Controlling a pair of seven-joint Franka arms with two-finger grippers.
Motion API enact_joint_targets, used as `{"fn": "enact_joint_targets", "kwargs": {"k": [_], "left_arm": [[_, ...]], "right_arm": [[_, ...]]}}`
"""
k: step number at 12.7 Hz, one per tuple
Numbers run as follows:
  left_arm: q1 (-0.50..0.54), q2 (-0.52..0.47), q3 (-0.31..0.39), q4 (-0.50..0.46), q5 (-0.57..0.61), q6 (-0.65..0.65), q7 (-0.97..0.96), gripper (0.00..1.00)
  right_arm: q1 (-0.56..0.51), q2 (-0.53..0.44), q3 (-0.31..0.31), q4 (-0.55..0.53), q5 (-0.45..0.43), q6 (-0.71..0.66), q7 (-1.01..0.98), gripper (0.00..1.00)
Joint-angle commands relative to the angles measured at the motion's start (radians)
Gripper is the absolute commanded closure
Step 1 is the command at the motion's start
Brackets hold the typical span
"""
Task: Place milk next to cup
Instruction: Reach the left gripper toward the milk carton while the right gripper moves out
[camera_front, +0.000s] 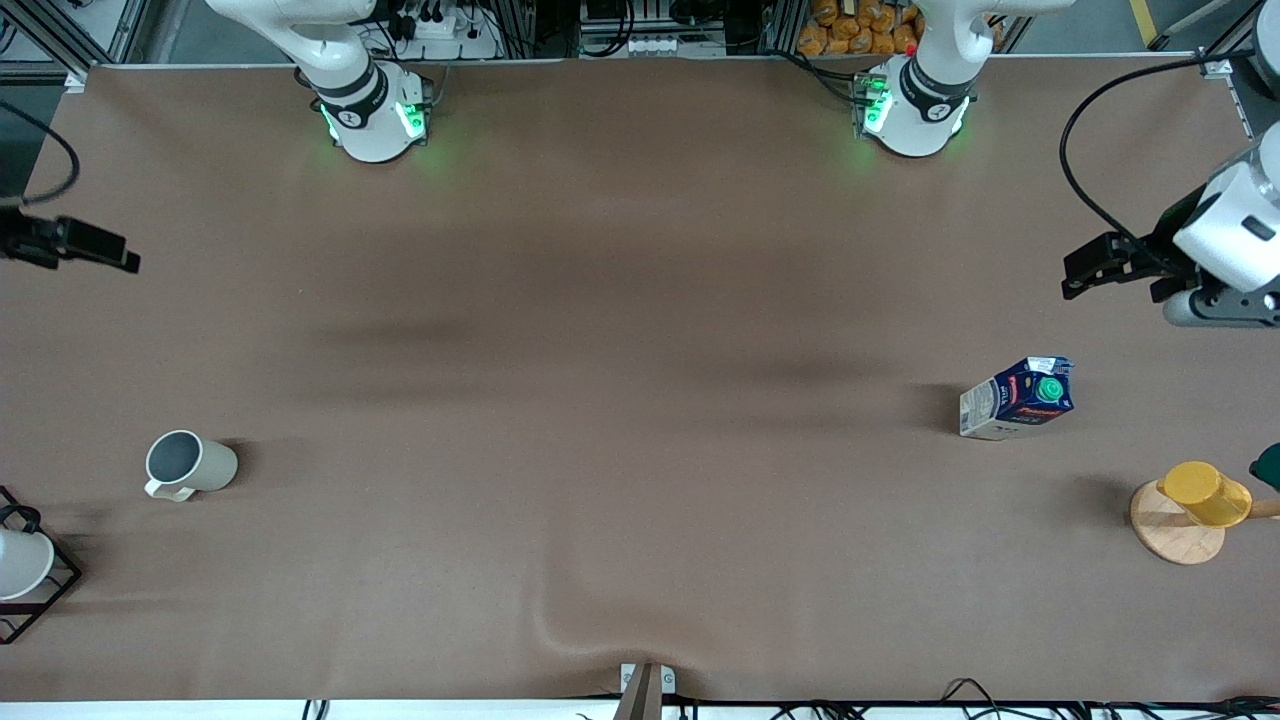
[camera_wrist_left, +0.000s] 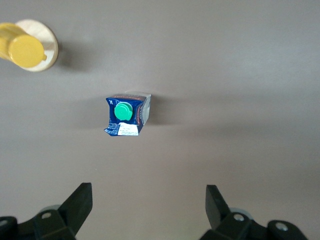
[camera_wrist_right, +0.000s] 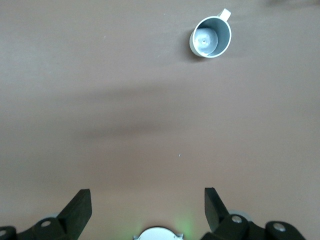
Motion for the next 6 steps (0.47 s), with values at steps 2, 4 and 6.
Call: {"fn": "enact_joint_targets", "kwargs": {"k": [2, 4, 6], "left_arm": [[0.056, 0.082, 0.0, -0.084, 0.002, 0.154, 0.024, 0.0], [0.061, 0.088, 0.0, -0.176, 0.011, 0.274, 0.025, 0.0], [0.053, 0.163, 0.0, -0.186, 0.014, 0.318, 0.028, 0.0]], "right_arm": [[-0.055, 0.165, -0.005, 0.071, -0.068, 0.091, -0.007, 0.0], [-0.094, 0.237, -0.005, 0.071, -0.085, 0.174, -0.069, 0.0], [-0.076, 0.303, -0.004, 0.069, -0.231, 0.286, -0.138, 0.0]]}}
